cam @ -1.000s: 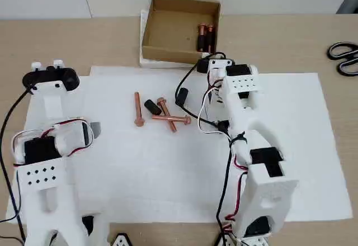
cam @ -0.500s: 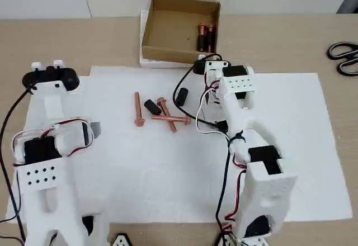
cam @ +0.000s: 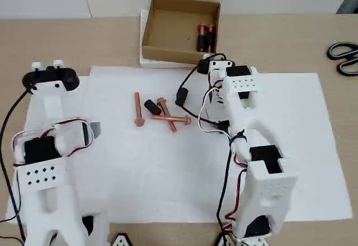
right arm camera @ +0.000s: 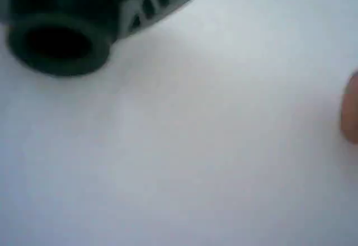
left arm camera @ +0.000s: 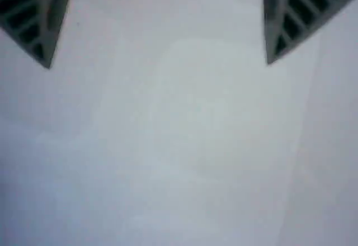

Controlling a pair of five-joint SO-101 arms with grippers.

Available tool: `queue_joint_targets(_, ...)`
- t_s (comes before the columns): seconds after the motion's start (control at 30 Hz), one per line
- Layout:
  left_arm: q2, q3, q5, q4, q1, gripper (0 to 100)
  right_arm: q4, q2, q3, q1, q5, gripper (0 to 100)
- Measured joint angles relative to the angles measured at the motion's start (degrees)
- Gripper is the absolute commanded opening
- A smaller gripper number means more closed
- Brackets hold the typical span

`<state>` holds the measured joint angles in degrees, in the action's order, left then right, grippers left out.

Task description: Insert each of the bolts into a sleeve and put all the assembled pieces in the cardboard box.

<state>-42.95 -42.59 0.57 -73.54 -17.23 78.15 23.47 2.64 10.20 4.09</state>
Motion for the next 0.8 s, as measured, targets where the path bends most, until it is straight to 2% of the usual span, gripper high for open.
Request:
queue_joint_targets(0.17, 0.0, 0.0, 0.0, 0.0, 0.0, 23, 0.8, 0.1, 0.8, -1.5, 0.2, 0.4)
queue_joint_targets(0.37, 0.5, 0.0, -0.9, 0.0, 0.0, 23, 11.0, -0.7, 8.7, -5.2, 1.8, 0.4)
queue_joint_targets(0.6, 0.5, 1.8, -1.8, -2.0, 1.1, 23, 17.9, -14.8, 13.9, -5.4, 1.9, 0.4)
queue_joint_targets(0.8, 1.0, 4.6, -1.6, -3.3, 6.7, 23, 19.5, -29.7, 14.0, -5.6, 1.9, 0.4)
